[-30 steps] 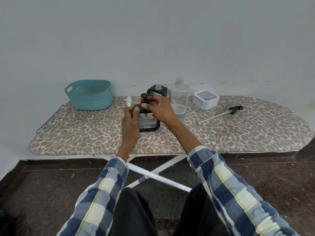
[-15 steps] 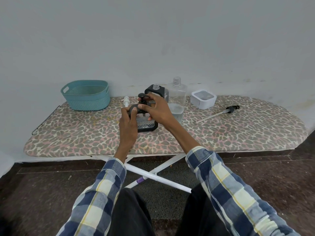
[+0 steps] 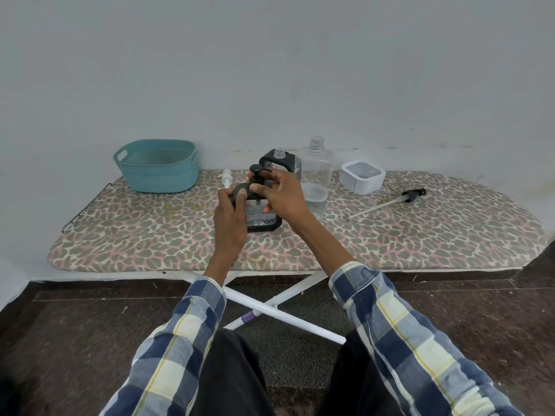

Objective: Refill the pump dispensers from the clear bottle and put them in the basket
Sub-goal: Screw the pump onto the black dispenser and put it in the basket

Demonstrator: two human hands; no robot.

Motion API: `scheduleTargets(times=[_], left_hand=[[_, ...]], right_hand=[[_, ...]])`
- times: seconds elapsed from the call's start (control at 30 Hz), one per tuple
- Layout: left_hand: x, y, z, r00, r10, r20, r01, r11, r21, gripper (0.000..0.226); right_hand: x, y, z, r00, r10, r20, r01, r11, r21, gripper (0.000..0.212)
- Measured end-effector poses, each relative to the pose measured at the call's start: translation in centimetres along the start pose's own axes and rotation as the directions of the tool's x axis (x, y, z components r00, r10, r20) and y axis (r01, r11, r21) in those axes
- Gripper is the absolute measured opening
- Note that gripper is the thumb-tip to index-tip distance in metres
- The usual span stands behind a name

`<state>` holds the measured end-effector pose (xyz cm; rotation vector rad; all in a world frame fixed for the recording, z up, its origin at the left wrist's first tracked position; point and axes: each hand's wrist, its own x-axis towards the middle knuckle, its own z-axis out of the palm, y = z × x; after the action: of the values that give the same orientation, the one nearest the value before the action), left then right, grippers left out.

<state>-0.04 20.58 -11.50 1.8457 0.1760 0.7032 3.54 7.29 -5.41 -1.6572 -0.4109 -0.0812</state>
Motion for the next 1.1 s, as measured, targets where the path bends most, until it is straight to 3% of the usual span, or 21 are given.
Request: scheduleTargets(times=[0.2,0.5,0.67,0.77,0.9,1.1], left_hand=[[-0.2,0.2,-0.2,1.000,0.024,-0.004,-0.024,1.000,0.014,0.065],[0.0,-0.2,0.0,0.999,0.032,0.003,-0.032,0.999,0.043,0.034],[-0.1,0.0,-0.1,1.000,0.012,0.007,-0.012,1.000,0.025,0.037],[-0.2,0.2,-0.2,1.000,0.004,-0.001,-0.004,1.000,0.013,0.049],[-0.2,0.1,-0.1,1.000,-0.001,0.001,0.001,1.000,-0.010,0.041],[-0.2,0.0,-0.1,1.000,0.024,0.001,-0.024,1.000,0.012,0.031]], right_hand=[[0.4,0.7,1.0,0.993,-0.052,-0.106,0.030,0.979,-0.202,0.028],[0.3,0.3,1.1,0.988,-0.073,-0.134,0.031,0.956,-0.292,0.030],[0.0,0.4,1.5,0.982,-0.090,-0.164,0.042,0.961,-0.275,0.030],[-0.1,0.3,0.7,0.995,-0.071,-0.069,0.060,0.988,-0.145,0.030],[-0.3,0.0,-0.5,0.997,-0.058,0.050,0.061,0.996,-0.058,0.033],[-0.2,-0.2,-0.2,1.000,0.002,0.004,-0.002,1.000,0.003,0.028]])
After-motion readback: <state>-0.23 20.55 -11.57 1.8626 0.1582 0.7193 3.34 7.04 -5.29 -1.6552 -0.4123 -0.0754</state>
